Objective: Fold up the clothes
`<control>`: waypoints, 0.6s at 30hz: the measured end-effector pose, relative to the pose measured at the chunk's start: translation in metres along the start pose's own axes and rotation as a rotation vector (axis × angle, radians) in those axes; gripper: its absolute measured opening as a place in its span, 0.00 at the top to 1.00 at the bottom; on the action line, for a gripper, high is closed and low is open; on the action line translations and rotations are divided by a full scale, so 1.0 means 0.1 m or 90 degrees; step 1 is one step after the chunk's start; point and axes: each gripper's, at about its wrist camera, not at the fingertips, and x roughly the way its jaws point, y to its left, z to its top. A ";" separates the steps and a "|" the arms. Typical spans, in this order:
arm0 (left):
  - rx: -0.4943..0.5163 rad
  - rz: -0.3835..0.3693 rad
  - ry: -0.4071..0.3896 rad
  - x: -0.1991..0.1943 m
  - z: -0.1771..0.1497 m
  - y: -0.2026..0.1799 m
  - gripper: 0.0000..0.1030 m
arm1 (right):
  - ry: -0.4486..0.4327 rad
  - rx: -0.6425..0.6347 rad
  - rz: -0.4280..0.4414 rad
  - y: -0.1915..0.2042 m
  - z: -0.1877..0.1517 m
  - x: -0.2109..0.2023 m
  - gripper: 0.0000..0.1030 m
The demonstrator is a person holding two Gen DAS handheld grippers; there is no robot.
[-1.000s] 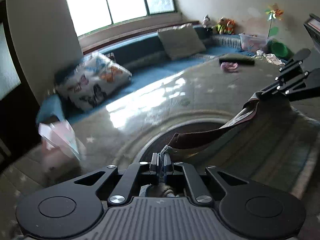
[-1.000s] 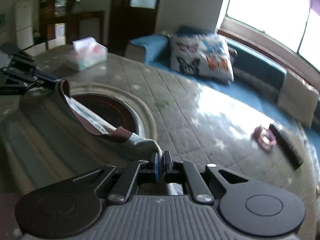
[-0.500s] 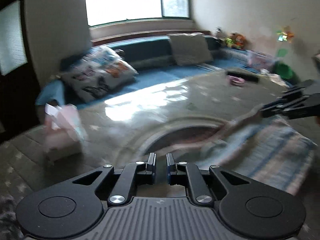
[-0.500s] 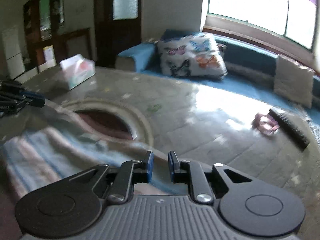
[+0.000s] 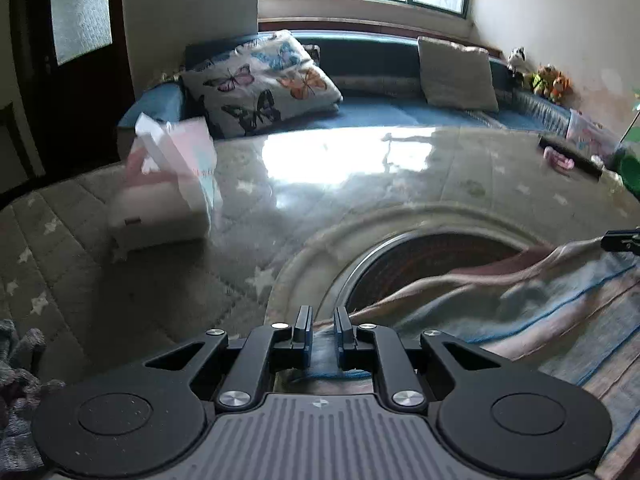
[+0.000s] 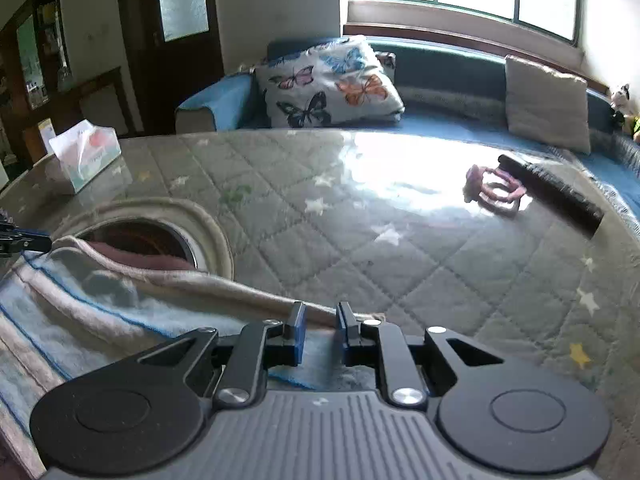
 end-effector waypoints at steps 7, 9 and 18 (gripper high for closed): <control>0.060 -0.069 0.003 0.06 0.07 -0.42 0.87 | 0.017 -0.038 0.061 0.33 0.04 0.17 0.79; 0.055 -0.060 0.019 0.20 0.07 -0.43 0.87 | 0.016 -0.041 0.054 0.34 0.03 0.26 0.78; 0.046 -0.088 -0.002 0.04 0.05 -0.50 0.87 | 0.009 -0.078 0.081 0.69 0.03 0.13 0.77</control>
